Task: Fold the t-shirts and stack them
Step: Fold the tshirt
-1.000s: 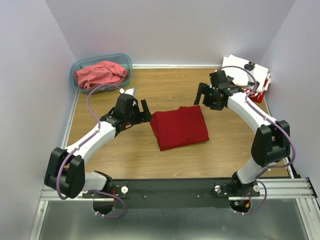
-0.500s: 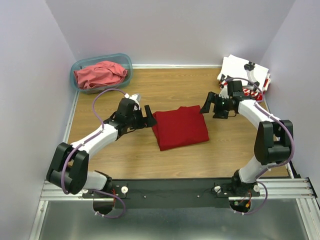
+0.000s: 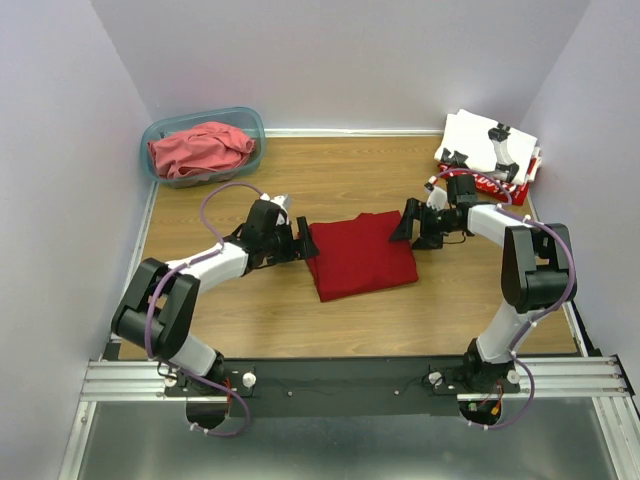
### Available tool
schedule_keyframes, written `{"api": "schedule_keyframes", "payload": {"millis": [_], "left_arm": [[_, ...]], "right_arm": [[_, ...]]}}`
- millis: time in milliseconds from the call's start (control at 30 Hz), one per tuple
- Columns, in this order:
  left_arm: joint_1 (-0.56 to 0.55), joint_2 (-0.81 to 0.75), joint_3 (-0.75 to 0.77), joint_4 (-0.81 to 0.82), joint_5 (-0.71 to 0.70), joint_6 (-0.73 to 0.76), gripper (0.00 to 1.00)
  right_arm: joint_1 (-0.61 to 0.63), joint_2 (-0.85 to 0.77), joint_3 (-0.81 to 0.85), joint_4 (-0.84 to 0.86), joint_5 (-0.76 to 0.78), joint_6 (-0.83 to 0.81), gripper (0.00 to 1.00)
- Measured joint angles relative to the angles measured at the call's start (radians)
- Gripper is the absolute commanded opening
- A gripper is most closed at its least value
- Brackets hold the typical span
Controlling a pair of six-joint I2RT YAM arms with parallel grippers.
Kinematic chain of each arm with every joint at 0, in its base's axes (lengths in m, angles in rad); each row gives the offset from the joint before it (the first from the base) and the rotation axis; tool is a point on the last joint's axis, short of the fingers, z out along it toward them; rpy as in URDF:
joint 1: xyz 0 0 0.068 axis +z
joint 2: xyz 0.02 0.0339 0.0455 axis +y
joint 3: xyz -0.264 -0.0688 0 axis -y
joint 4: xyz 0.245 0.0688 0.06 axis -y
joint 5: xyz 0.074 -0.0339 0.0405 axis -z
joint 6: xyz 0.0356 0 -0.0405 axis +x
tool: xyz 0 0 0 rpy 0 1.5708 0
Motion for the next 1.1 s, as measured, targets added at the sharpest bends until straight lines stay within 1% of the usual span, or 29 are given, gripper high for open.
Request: {"api": "schedule_keyframes", "payload": {"millis": [233,433,500,767,900,1000,1033,1100], "left_arm": [[-0.008,0.085,0.002,0.06,0.021,0.0,0.9],[-0.009,0.148,0.039,0.116,0.046,0.005,0.82],[-0.011,0.158,0.044,0.13,0.05,0.006,0.79],[-0.037,0.187,0.048,0.177,0.071,-0.001,0.75],[-0.058,0.21,0.065,0.192,0.075,-0.006,0.73],[-0.069,0.223,0.074,0.204,0.079,-0.011,0.73],[-0.074,0.226,0.076,0.208,0.08,-0.012,0.73],[-0.079,0.231,0.078,0.212,0.083,-0.014,0.72]], "right_arm": [[0.0,0.023,-0.002,0.045,-0.073,-0.013,0.96],[0.006,0.054,-0.002,0.089,-0.151,-0.014,0.96],[0.021,0.062,-0.001,0.102,-0.165,-0.014,0.96],[0.106,0.091,0.017,0.148,-0.18,-0.001,0.95],[0.142,0.104,0.025,0.168,-0.181,0.013,0.91],[0.163,0.117,0.033,0.183,-0.184,0.024,0.8],[0.168,0.122,0.034,0.189,-0.185,0.028,0.7],[0.18,0.133,0.035,0.199,-0.179,0.035,0.61]]}}
